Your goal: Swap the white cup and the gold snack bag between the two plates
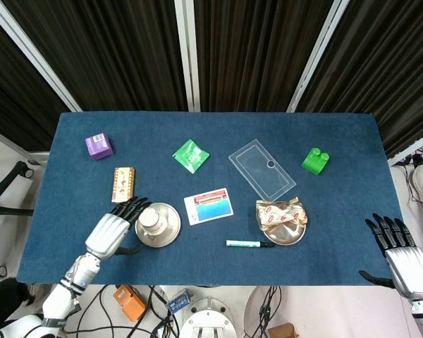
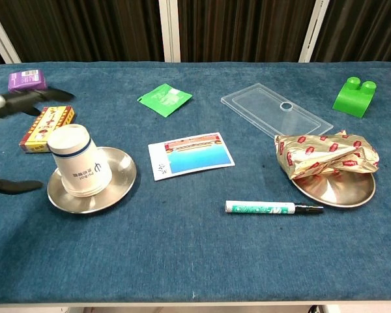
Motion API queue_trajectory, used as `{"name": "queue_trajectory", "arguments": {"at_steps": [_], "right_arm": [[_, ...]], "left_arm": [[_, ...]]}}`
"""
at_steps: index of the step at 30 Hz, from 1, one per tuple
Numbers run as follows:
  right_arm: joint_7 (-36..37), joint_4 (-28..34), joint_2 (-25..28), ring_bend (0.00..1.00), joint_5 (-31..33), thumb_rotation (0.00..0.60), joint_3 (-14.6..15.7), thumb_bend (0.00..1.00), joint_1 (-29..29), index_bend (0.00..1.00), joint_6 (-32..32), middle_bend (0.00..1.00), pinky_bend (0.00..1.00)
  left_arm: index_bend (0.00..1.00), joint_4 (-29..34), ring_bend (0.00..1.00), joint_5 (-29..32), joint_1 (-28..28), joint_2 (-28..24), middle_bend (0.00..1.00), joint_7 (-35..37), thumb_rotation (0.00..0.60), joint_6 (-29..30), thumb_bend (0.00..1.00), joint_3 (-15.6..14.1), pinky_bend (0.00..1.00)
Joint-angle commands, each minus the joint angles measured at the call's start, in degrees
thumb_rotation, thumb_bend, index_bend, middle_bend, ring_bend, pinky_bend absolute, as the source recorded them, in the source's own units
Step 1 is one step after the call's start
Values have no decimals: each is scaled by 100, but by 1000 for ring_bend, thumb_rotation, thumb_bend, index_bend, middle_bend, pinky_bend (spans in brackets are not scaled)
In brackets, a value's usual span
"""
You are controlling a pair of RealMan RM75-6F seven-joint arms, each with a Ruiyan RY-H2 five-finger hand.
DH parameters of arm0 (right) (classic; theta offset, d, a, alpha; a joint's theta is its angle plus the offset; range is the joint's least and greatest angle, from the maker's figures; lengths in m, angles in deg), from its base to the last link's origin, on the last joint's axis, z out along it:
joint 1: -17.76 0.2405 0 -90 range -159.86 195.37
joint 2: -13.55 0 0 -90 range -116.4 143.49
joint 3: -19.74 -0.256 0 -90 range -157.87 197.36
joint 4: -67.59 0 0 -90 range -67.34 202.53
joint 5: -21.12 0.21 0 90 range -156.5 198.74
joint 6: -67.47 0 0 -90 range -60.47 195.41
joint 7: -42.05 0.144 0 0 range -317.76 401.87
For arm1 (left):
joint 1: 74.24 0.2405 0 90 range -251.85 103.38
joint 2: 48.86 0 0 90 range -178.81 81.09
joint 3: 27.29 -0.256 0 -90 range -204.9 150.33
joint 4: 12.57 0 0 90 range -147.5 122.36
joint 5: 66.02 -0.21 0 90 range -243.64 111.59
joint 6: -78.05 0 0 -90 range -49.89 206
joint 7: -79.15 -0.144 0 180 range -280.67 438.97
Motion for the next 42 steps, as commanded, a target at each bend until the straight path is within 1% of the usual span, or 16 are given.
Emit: {"name": "queue_trajectory", "arguments": {"at_steps": [1,4,7,10,16,19,22,25,29,32,34,38,42], "right_arm": [[43,-9,19,0,10,516,-8,136,1,0,-11,0,0],[93,-19,38,0,16,515,-15,137,-3,0,-35,0,0],[134,-30,50,0,12,516,-15,137,-12,0,-62,0,0],[154,-34,60,0,-11,515,-4,136,-19,0,-81,0,0],[169,-39,61,0,-7,515,-8,136,-28,0,-102,0,0],[154,-32,61,0,-8,517,-7,137,-23,0,-89,0,0],[151,-29,60,0,-11,516,-6,137,-27,0,-97,0,0],[152,-29,61,0,-11,516,-5,136,-33,0,-105,0,0],[150,-26,60,0,-6,516,-5,137,-31,0,-96,0,0],[133,-18,56,0,-3,517,-4,137,-23,0,-75,0,0],[131,-9,60,0,0,516,-6,137,-21,0,-71,0,0],[190,-3,82,0,25,516,-20,136,-25,0,-87,0,0],[313,-20,118,0,54,516,-38,137,-15,0,-91,0,0]], "left_arm": [[33,66,76,569,-282,413,81,-634,600,-434,124,214,165],[72,33,92,872,-345,592,102,-940,600,-499,129,281,166],[136,-7,118,1128,-389,723,154,-1225,600,-510,147,324,187],[181,-62,154,1337,-432,837,198,-1437,600,-473,185,384,242],[317,-102,287,1520,-439,977,327,-1791,600,-249,344,386,450],[396,-120,401,1536,-425,1038,425,-1928,600,-105,421,367,592],[447,-102,463,1575,-435,1068,479,-2001,600,-31,482,370,661],[479,-44,493,1530,-471,1056,511,-2012,600,42,532,396,687],[495,77,505,1374,-590,1050,525,-2095,600,132,558,484,695],[495,125,505,1368,-820,1149,525,-2320,600,75,558,694,694],[496,37,505,1428,-1054,1332,526,-2557,600,-3,558,904,694],[495,-451,505,1675,-1551,1853,526,-2882,600,-213,556,1306,695],[496,-1198,505,2114,-2044,2401,526,-3130,600,-480,548,1630,695]]}}
